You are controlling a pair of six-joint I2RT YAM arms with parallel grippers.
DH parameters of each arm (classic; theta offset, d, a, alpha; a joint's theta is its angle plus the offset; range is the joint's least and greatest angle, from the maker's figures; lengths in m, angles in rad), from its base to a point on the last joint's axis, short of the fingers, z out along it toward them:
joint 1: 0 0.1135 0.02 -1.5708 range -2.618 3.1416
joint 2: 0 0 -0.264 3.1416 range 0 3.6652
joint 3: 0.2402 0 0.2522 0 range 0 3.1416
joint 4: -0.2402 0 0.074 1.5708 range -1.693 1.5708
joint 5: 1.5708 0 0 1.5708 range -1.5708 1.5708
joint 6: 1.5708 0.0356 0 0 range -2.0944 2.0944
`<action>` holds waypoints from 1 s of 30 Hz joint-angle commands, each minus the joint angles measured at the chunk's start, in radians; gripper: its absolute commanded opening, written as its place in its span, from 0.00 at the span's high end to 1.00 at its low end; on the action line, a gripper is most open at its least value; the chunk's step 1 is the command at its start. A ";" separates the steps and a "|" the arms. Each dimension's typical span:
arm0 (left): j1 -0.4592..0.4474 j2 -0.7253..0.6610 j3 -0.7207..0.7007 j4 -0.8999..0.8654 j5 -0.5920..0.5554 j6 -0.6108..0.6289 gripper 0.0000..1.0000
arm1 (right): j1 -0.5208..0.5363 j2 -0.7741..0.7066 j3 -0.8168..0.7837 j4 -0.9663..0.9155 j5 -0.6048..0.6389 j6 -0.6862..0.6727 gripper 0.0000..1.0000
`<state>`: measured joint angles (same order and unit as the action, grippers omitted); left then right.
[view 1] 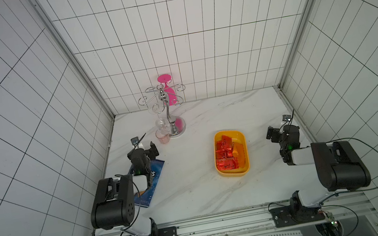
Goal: Take the tea bags out of the storage box
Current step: Move the storage box to the center of the board.
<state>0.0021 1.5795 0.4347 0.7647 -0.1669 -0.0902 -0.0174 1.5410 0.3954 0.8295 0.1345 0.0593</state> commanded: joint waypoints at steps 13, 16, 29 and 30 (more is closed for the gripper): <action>0.004 -0.018 0.019 -0.001 0.010 -0.008 0.02 | 0.007 -0.004 0.023 0.005 -0.009 -0.004 0.02; 0.004 -0.017 0.018 -0.001 0.009 -0.008 0.02 | 0.008 -0.004 0.023 0.005 -0.009 -0.004 0.01; -0.081 -0.282 0.077 -0.321 -0.214 -0.066 0.02 | 0.074 -0.177 0.178 -0.376 0.097 -0.034 0.02; -0.082 -0.317 0.083 -0.364 -0.220 -0.103 0.02 | 0.085 -0.205 0.205 -0.427 0.136 0.025 0.01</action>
<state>-0.0738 1.3384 0.4747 0.5743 -0.3119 -0.1173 0.0273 1.4315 0.4747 0.5957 0.1745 0.0528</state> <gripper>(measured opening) 0.980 0.985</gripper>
